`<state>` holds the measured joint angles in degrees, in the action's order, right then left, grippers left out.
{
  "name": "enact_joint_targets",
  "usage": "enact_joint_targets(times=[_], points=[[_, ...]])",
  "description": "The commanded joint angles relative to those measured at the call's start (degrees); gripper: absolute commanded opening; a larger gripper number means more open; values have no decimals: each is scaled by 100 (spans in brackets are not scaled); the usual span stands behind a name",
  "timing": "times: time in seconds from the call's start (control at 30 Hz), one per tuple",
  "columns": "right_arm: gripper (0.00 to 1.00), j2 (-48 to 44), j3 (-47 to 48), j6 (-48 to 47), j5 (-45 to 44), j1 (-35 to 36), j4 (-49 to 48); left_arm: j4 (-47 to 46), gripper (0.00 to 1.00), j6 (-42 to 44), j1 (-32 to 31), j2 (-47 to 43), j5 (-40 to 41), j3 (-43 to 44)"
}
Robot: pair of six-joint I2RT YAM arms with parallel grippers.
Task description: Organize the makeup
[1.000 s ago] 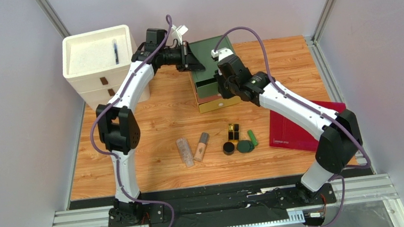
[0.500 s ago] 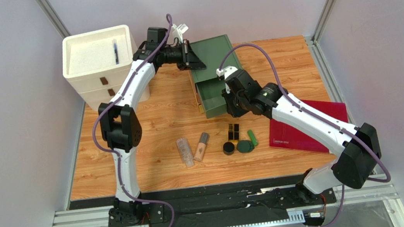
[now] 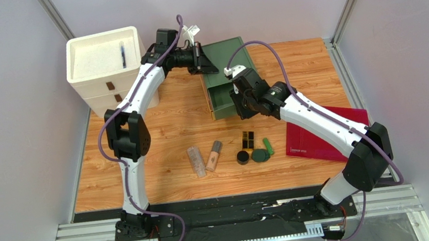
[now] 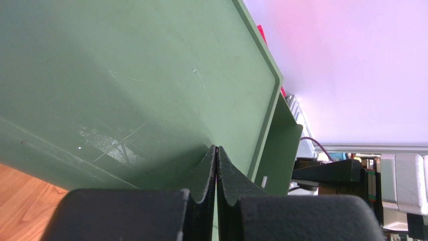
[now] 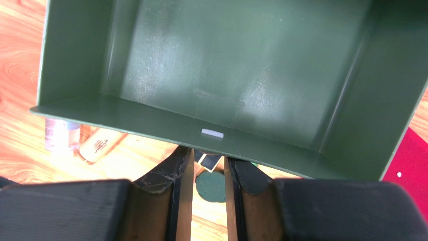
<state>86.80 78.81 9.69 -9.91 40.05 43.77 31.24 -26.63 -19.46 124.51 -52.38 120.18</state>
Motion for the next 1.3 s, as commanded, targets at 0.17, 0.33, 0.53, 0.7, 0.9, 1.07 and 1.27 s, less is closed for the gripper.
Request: enact_joint_targets(times=[0.17,0.33,0.53,0.7,0.9,1.07,1.27], points=[[45,-804,-269,-178,481,29,350,312,9,299,-14,-225,342,207],[56,-1594,-296,-327,508,29,782,374,17,448,-14,-479,448,181],[70,-1914,273,-407,-133,-111,572,637,39,896,-14,-1059,948,243],[69,-1044,1100,-372,15,-647,388,988,71,1309,-14,-1841,1650,-73],[66,423,2392,-196,682,-1262,185,1533,85,1459,-14,-2729,2354,-1135],[66,1452,3674,-240,894,-1518,281,1842,100,916,-14,-3450,2619,-2646],[68,2077,4134,-74,1280,-1895,-52,1683,99,240,-31,-3978,2382,-4396]])
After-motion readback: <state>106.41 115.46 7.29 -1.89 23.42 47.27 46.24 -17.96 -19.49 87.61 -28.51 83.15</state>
